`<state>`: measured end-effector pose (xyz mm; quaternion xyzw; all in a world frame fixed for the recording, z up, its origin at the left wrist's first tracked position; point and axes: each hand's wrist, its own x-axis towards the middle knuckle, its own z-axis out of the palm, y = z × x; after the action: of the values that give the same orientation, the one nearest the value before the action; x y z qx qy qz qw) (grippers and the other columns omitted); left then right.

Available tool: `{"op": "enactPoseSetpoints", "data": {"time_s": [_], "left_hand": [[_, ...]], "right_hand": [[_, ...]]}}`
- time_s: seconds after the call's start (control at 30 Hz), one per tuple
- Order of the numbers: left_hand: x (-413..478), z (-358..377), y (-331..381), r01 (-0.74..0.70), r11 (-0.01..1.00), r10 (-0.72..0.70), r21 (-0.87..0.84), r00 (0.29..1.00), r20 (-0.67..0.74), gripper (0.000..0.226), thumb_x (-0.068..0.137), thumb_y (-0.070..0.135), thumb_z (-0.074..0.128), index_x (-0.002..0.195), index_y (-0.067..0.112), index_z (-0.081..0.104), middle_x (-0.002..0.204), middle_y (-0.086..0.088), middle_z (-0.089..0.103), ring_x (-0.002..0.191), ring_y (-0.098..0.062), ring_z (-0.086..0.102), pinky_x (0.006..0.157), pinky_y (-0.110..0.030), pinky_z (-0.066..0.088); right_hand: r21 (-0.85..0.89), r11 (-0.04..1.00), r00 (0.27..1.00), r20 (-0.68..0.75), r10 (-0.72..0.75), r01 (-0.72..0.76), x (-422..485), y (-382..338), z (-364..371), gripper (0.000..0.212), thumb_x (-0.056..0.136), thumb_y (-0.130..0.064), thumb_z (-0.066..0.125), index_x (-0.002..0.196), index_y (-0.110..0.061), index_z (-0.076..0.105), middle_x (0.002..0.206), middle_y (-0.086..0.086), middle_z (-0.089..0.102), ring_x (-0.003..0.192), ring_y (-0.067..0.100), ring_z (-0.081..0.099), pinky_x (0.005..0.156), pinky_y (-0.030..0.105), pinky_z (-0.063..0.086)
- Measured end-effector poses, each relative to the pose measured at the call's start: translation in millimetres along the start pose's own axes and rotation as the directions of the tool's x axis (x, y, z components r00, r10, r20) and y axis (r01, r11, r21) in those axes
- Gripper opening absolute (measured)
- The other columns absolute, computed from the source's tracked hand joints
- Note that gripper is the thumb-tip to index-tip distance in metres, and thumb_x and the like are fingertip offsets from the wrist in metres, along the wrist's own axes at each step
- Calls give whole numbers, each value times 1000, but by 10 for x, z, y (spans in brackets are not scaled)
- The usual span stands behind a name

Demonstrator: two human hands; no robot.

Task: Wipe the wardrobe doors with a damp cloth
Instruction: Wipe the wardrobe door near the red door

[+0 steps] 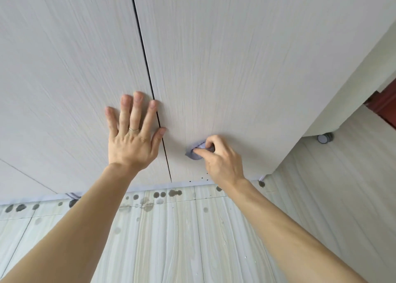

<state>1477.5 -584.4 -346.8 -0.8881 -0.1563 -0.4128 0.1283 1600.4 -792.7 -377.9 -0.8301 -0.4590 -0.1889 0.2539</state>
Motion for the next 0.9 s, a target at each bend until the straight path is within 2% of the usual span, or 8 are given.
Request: {"op": "enactPoseSetpoints", "data": {"time_s": [0.13,0.23,0.3,0.4,0.47,0.6,0.77,0.9], "left_hand": [[1,-84,273,122,992,-121,-28,992,43,85,102,38,47,159,20,-13,164,0,-31,150,-25,-28,119,-60,-12],[37,-43,553,252,966,-247,-50,965,88,101,98,63,43,157,6,-16,163,-18,-26,148,-37,-29,116,-62,-16],[81,16,690,319,946,-313,-54,944,99,117,90,75,49,155,-4,-9,159,-33,-10,146,-52,-17,114,-62,-18],[110,54,709,346,938,-340,-40,935,104,127,82,77,61,153,-5,-6,155,-42,3,140,-59,-6,113,-55,-26],[113,67,687,337,941,-331,-34,937,113,127,81,79,58,153,-4,-6,155,-44,4,140,-60,-4,112,-53,-28],[112,55,677,349,937,-341,-24,927,159,126,82,79,56,152,-5,-7,154,-46,2,139,-65,-1,110,-54,-28],[119,15,686,346,938,-340,-6,925,170,127,82,77,59,151,-12,-1,153,-48,4,139,-67,1,110,-51,-29],[98,-11,647,333,943,-326,-8,927,187,125,83,78,57,152,-8,-1,154,-46,5,140,-67,3,111,-50,-28]], "right_hand": [[106,953,956,-37,290,-284,-303,428,-13,38,76,-1,72,94,-33,77,98,-9,49,82,17,54,55,29,41],[240,842,835,-161,526,-483,-355,760,-230,36,75,7,67,87,-25,79,102,-10,43,87,18,57,71,27,46],[358,696,678,-196,708,-623,-353,999,-339,38,75,10,62,84,-24,78,106,-6,46,93,20,59,81,17,40],[631,349,322,-162,933,-693,-300,1336,-355,49,71,7,55,70,-39,71,106,4,63,93,25,67,84,32,54],[700,217,192,-115,975,-680,-301,1408,-305,52,71,6,54,67,-44,69,111,9,64,88,23,68,81,34,57],[735,220,251,-69,965,-642,-281,975,-111,51,74,13,56,67,-37,65,99,3,65,81,18,63,65,6,44],[709,197,434,168,885,-677,-413,340,265,47,79,12,63,71,-34,70,97,-16,49,85,11,61,77,18,50],[704,222,487,198,851,-674,-464,468,214,41,79,11,61,75,-28,75,102,-7,60,86,7,64,70,5,46]]}}
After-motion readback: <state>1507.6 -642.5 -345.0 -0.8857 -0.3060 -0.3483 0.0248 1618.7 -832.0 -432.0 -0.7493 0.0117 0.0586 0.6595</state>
